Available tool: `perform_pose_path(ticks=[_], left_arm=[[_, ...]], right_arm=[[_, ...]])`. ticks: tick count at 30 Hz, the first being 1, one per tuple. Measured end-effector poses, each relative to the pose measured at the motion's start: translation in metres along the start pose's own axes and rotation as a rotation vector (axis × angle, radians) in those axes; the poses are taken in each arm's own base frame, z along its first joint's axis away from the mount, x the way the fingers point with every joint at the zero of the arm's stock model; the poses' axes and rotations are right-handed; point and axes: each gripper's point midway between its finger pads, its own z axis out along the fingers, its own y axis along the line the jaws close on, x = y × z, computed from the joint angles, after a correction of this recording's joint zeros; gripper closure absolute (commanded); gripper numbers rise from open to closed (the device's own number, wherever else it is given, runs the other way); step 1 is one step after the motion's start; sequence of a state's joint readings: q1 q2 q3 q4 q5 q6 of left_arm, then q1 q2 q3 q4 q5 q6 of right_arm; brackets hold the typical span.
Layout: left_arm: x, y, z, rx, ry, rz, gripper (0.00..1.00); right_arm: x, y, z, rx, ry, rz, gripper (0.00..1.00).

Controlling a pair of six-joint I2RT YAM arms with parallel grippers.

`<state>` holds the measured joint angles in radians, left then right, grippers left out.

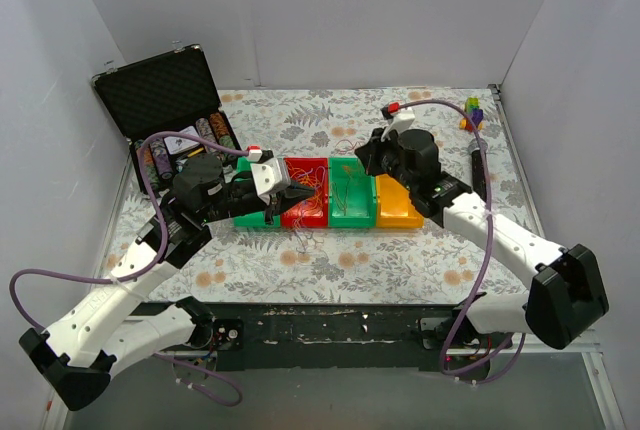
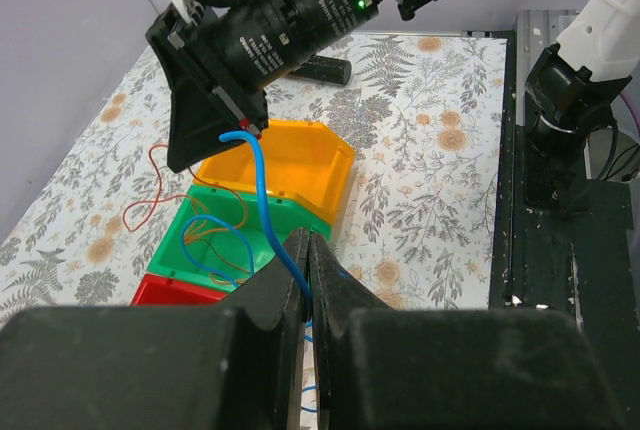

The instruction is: Untangle the cables

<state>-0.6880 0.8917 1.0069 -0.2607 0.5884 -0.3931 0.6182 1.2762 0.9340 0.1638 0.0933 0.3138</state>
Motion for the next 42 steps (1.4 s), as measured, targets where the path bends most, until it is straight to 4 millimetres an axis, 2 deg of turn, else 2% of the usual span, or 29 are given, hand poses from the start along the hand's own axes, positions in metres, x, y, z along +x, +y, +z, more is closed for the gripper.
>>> perform_pose_path(ticks=[3, 7, 12, 16, 17, 19, 21, 22, 23, 24, 26, 30, 32, 34, 36, 38, 42], left_arm=[[0.000, 0.001, 0.000, -0.002, 0.001, 0.000, 1.00], [0.000, 0.002, -0.001, -0.004, 0.001, 0.000, 1.00], [0.000, 0.001, 0.000, -0.002, 0.001, -0.001, 1.00], [0.000, 0.001, 0.000, -0.001, 0.001, 0.000, 1.00], [0.001, 0.001, 0.000, 0.000, 0.002, 0.000, 1.00], [0.000, 0.001, 0.000, 0.002, 0.001, 0.001, 1.00], [0.000, 0.001, 0.000, 0.004, 0.001, 0.002, 1.00], [0.000, 0.001, 0.000, 0.006, 0.000, 0.002, 1.00], [-0.001, 0.001, 0.001, 0.007, -0.001, 0.003, 1.00], [-0.002, 0.001, 0.001, 0.009, -0.002, 0.003, 1.00], [-0.003, 0.001, 0.002, 0.010, -0.003, 0.004, 1.00], [-0.007, 0.003, 0.003, 0.008, -0.009, 0.008, 1.00], [-0.009, 0.005, 0.003, 0.000, -0.015, 0.011, 1.00], [-0.012, 0.009, 0.003, -0.019, -0.020, 0.011, 1.00], [-0.015, 0.014, 0.003, -0.048, -0.031, 0.016, 1.00], [-0.019, 0.020, 0.004, -0.075, -0.042, 0.021, 1.00], [-0.024, 0.026, 0.003, -0.098, -0.051, 0.028, 1.00]], right_arm=[[0.017, 0.001, 0.008, -0.008, 0.049, 0.005, 0.99], [0.055, 0.000, 0.020, 0.003, 0.149, 0.014, 0.99], [0.113, -0.011, 0.021, 0.054, 0.302, 0.020, 0.99], [0.135, -0.021, 0.018, 0.114, 0.371, 0.031, 0.99], [0.136, -0.023, 0.017, 0.125, 0.375, 0.032, 0.96], [0.135, -0.026, 0.017, 0.143, 0.373, 0.033, 0.69], [0.132, -0.028, 0.016, 0.161, 0.372, 0.034, 0.49], [0.130, -0.029, 0.015, 0.169, 0.367, 0.031, 0.36], [0.125, -0.029, 0.013, 0.171, 0.359, 0.027, 0.28], [0.119, -0.028, 0.012, 0.169, 0.344, 0.024, 0.25], [0.105, -0.025, 0.007, 0.156, 0.308, 0.011, 0.24], [0.061, -0.012, -0.008, 0.106, 0.190, -0.011, 0.27], [0.039, -0.002, -0.019, 0.053, 0.122, -0.021, 0.27], [0.025, 0.011, -0.031, -0.021, 0.060, -0.032, 0.27], [0.024, 0.022, -0.047, -0.110, 0.018, -0.051, 0.27], [0.037, 0.029, -0.061, -0.186, 0.012, -0.068, 0.25], [0.087, 0.039, -0.091, -0.347, 0.060, -0.096, 0.20]])
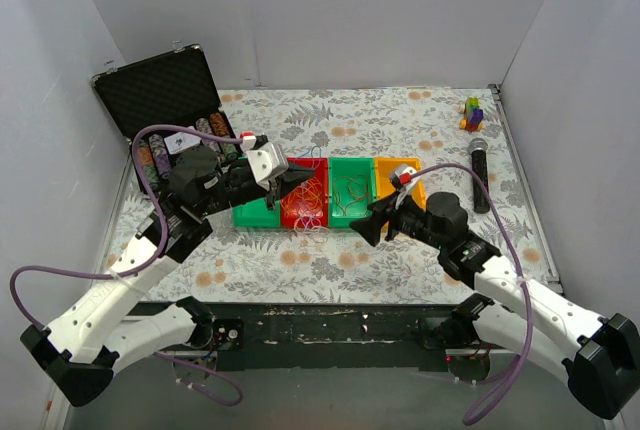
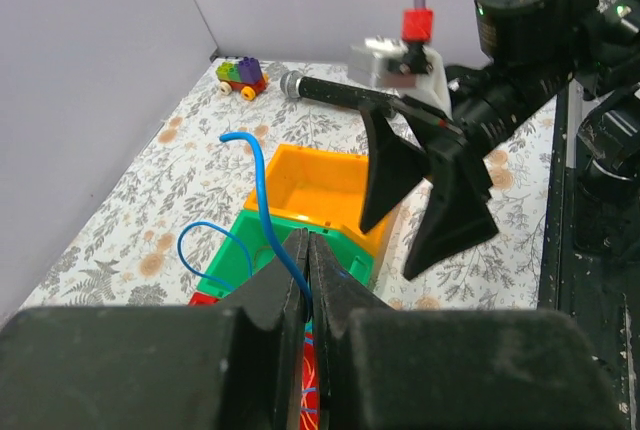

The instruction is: Untangle the cables

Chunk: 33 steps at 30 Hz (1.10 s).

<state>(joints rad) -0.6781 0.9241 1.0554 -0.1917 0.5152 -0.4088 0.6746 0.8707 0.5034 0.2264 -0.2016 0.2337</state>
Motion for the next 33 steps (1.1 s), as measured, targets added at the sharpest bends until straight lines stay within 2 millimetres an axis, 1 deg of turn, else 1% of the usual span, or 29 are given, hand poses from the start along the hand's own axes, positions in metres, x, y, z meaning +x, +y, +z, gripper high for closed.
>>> perform_pose_path(ticks=[4, 6, 10, 14, 21, 25, 28, 30, 33], left_arm=[[-0.003, 0.002, 0.001, -0.003, -0.006, 0.004, 1.00], [-0.004, 0.002, 0.001, -0.003, -0.007, 0.004, 1.00], [-0.005, 0.004, 0.005, 0.000, -0.004, -0.001, 1.00], [-0.008, 0.005, 0.008, 0.007, -0.007, -0.006, 1.00], [-0.011, 0.004, 0.009, 0.020, -0.013, -0.013, 1.00], [-0.011, 0.003, 0.009, 0.021, -0.013, -0.014, 1.00], [-0.011, 0.003, 0.009, 0.022, -0.013, -0.013, 1.00], [-0.011, 0.003, 0.009, 0.022, -0.012, -0.014, 1.00], [-0.011, 0.003, 0.009, 0.022, -0.012, -0.014, 1.00]], right_arm=[[0.035, 0.019, -0.010, -0.112, 0.058, 0.000, 0.14], [0.038, 0.029, -0.010, -0.159, 0.065, -0.008, 0.13], [0.034, 0.050, -0.005, -0.250, 0.049, -0.055, 0.12], [0.027, 0.063, 0.010, -0.298, 0.054, -0.093, 0.13], [0.003, 0.071, 0.026, -0.329, -0.013, -0.114, 0.17], [-0.001, 0.077, 0.034, -0.353, -0.031, -0.105, 0.20], [0.003, 0.083, 0.040, -0.372, -0.019, -0.098, 0.26], [0.006, 0.088, 0.045, -0.382, -0.009, -0.094, 0.33], [0.008, 0.088, 0.052, -0.378, -0.007, -0.094, 0.44]])
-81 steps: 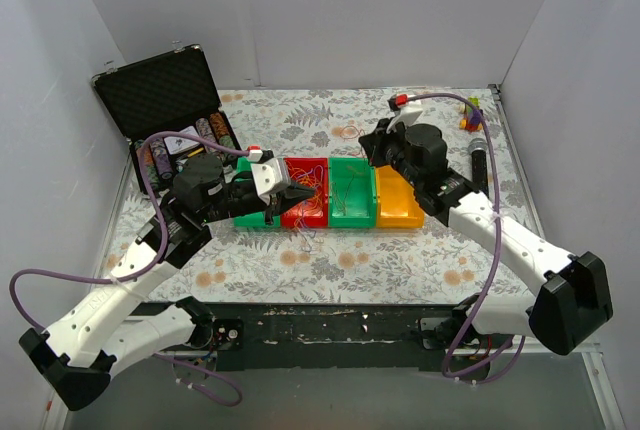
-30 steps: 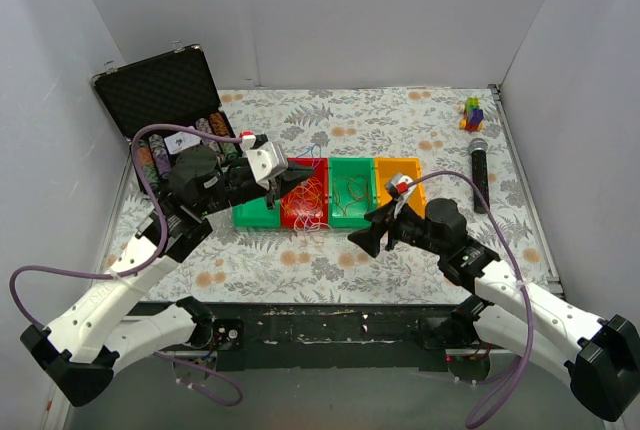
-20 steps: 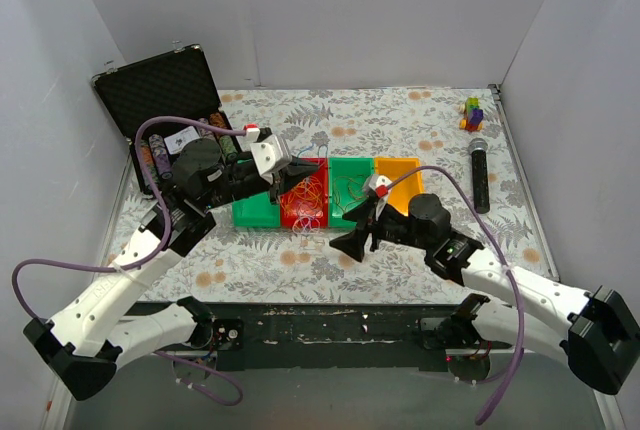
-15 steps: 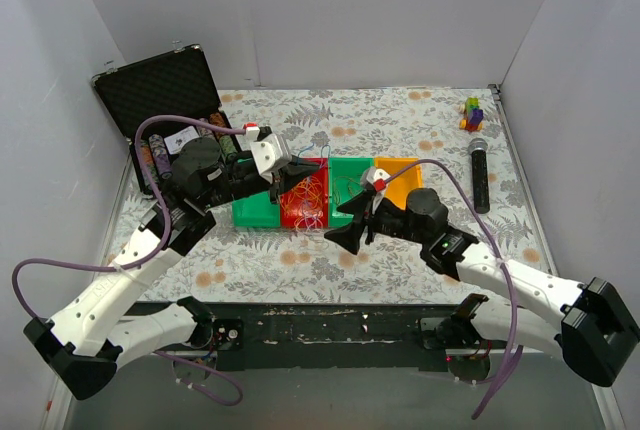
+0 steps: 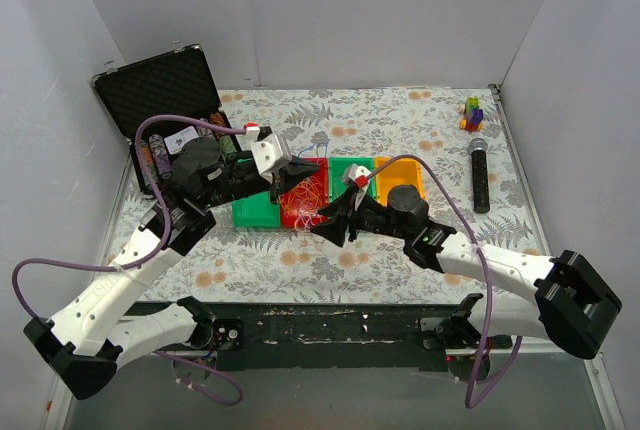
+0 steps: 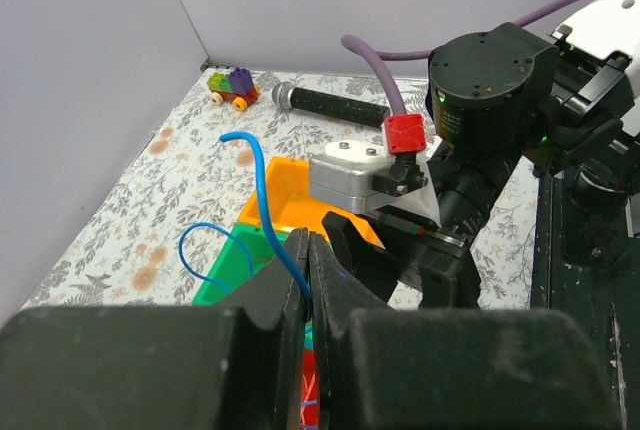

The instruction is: Untangle the cables

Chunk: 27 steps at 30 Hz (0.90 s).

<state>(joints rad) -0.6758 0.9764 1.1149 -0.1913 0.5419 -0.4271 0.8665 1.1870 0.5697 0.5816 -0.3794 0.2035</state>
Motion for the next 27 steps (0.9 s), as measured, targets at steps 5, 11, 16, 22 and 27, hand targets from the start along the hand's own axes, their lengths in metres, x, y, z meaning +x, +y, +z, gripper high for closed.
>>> perform_pose_path(ticks=[5, 11, 16, 22, 27], left_arm=[[-0.004, 0.000, -0.001, 0.002, -0.002, 0.001, 1.00], [-0.012, -0.002, -0.003, 0.012, -0.017, 0.007, 1.00], [-0.017, -0.002, -0.007, 0.006, -0.018, 0.023, 1.00], [-0.029, 0.028, -0.024, -0.165, -0.016, 0.185, 1.00], [-0.099, 0.074, -0.078, -0.504, -0.128, 0.541, 1.00]], right_arm=[[-0.005, -0.009, 0.005, 0.040, -0.018, -0.013, 0.64], [-0.011, -0.017, 0.006, 0.082, -0.038, -0.026, 0.99], [-0.013, -0.020, 0.002, 0.114, -0.048, -0.022, 0.99], [-0.025, -0.026, -0.034, 0.233, -0.118, -0.040, 0.99], [-0.039, -0.038, -0.072, 0.359, -0.193, -0.051, 0.99]])
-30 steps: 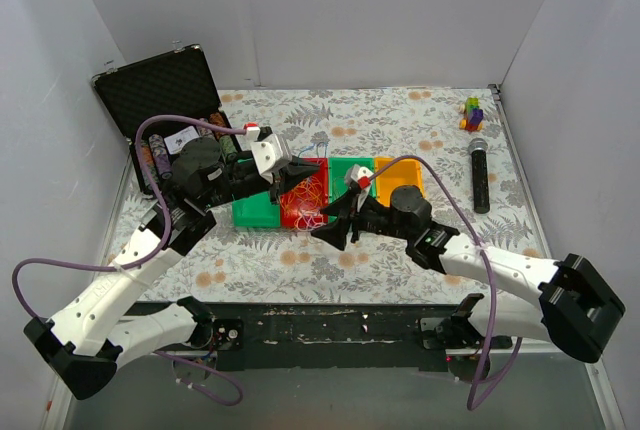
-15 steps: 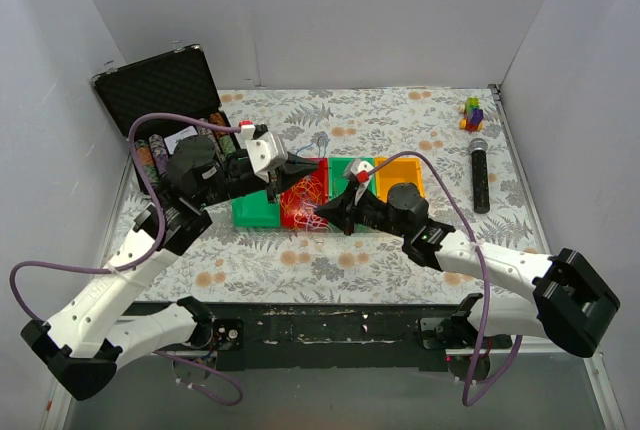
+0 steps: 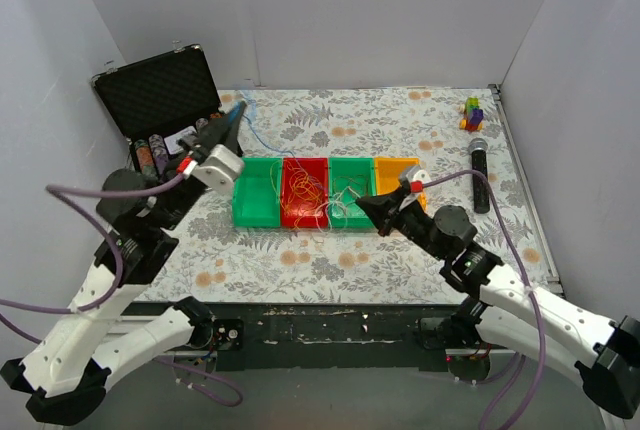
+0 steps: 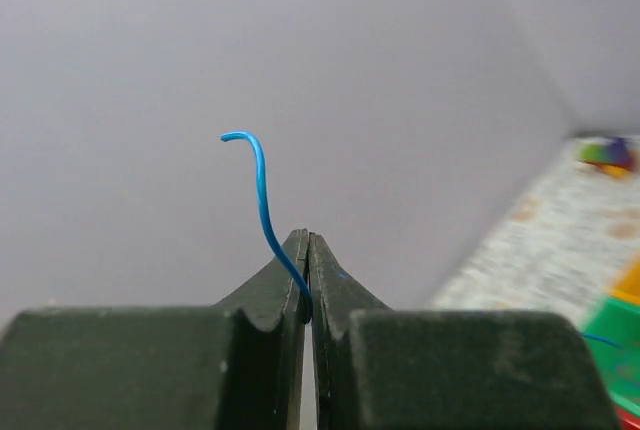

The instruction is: Untangle the cables

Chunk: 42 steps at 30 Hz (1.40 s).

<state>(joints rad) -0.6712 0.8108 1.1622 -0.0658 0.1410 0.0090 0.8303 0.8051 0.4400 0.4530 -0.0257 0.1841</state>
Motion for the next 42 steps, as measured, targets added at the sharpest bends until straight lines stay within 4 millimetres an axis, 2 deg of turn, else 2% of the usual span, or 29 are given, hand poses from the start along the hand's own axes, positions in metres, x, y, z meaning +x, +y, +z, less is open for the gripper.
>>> perform_pose_path(ticks=[3, 6, 12, 15, 18, 20, 24, 26, 33, 39, 42], left_arm=[[-0.027, 0.061, -0.017, -0.255, -0.035, 0.158, 1.00], [-0.041, 0.102, -0.033, -0.441, -0.019, 0.234, 1.00], [-0.048, 0.141, -0.046, -0.634, 0.042, 0.305, 1.00], [-0.058, 0.152, -0.045, -0.654, 0.044, 0.305, 1.00], [-0.055, 0.140, -0.045, -0.581, 0.047, 0.286, 1.00], [-0.049, 0.127, -0.046, -0.519, 0.048, 0.266, 1.00], [-0.028, 0.092, -0.047, -0.377, 0.068, 0.202, 1.00], [-0.012, 0.072, -0.044, -0.308, 0.091, 0.167, 1.00], [0.059, -0.002, -0.034, -0.096, 0.218, 0.029, 1.00], [0.093, -0.031, -0.022, -0.045, 0.303, -0.087, 1.00], [0.115, -0.046, -0.018, -0.023, 0.353, -0.126, 1.00]], right_arm=[[-0.005, -0.015, -0.014, 0.083, -0.021, 0.004, 0.99], [-0.010, -0.030, -0.025, 0.178, -0.036, 0.010, 0.99], [-0.002, -0.072, -0.044, 0.422, 0.021, 0.005, 0.99], [-0.005, -0.081, -0.054, 0.482, 0.016, 0.001, 0.99], [-0.016, -0.084, -0.059, 0.509, -0.009, -0.004, 0.99], [-0.030, -0.085, -0.057, 0.525, -0.026, -0.017, 0.99], [-0.058, -0.089, -0.050, 0.553, -0.056, -0.047, 0.99], [-0.065, -0.093, -0.045, 0.569, -0.058, -0.066, 0.99], [-0.050, -0.128, -0.039, 0.662, 0.007, -0.093, 0.99], [-0.041, -0.152, -0.036, 0.702, 0.027, -0.088, 0.99], [-0.026, -0.162, -0.029, 0.701, 0.074, -0.080, 0.99]])
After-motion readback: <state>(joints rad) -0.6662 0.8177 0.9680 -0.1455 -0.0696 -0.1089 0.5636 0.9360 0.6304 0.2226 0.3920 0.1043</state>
